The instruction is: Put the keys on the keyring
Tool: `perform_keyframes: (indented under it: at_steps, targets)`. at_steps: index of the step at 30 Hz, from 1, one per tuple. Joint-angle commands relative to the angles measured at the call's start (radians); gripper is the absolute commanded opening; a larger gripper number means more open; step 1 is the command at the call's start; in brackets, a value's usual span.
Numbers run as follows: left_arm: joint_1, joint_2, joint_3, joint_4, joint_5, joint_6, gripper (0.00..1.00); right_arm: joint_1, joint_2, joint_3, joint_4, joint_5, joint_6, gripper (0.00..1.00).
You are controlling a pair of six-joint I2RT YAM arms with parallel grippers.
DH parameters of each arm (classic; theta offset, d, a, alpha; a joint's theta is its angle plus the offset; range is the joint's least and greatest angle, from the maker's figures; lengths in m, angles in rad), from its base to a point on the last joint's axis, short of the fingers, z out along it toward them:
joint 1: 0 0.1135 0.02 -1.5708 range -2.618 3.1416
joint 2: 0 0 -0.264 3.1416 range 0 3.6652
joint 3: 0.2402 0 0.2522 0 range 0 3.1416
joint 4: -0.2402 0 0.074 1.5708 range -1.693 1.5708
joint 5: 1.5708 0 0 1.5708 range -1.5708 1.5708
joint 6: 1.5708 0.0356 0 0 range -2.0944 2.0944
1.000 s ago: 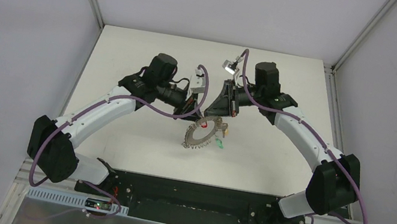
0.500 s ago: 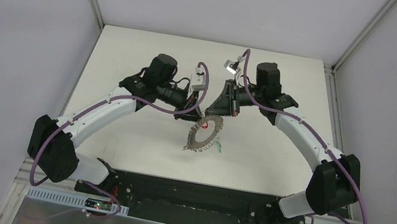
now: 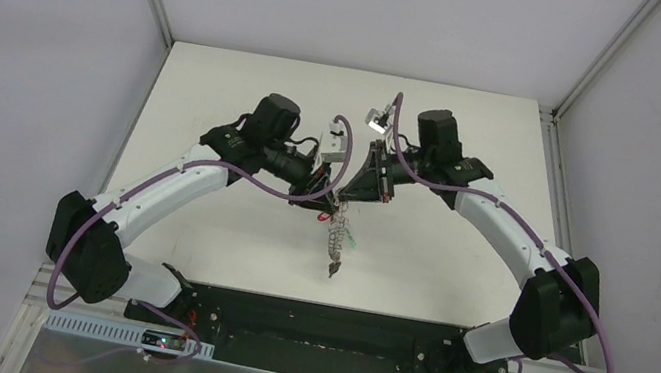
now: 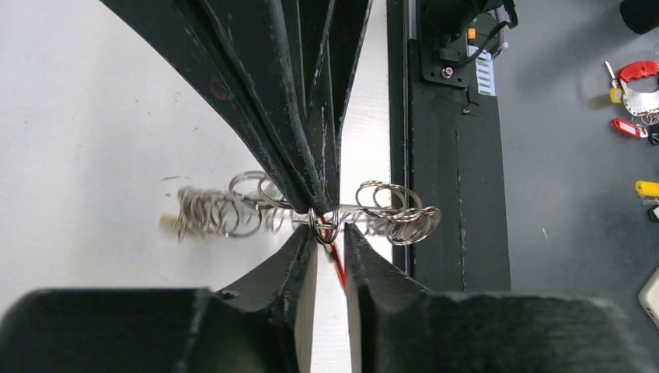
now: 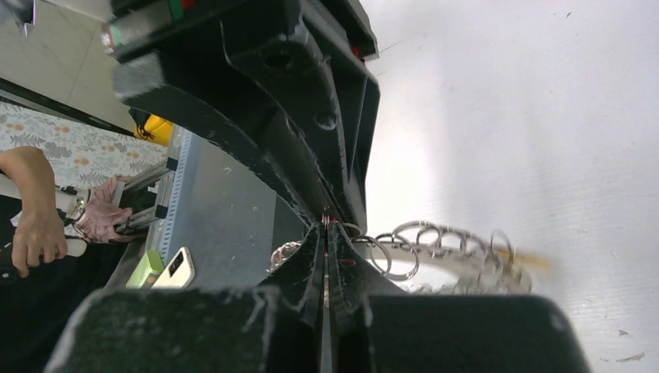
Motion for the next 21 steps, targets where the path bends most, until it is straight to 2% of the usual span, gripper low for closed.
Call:
perform_keyframes:
  at_steps: [1, 6, 21]
  targets:
    - [-0.01, -0.037, 0.074, -0.041, 0.003, 0.097, 0.23, 0.007, -0.027, 0.055, -0.067, -0.026, -0.119, 0.0]
    - [-0.008, -0.044, 0.095, -0.086, -0.007, 0.132, 0.31, 0.005, -0.031, 0.051, -0.065, -0.042, -0.125, 0.0]
    - [-0.009, -0.011, 0.082, 0.009, 0.012, 0.019, 0.27, 0.004, -0.042, 0.051, -0.034, -0.041, -0.083, 0.0]
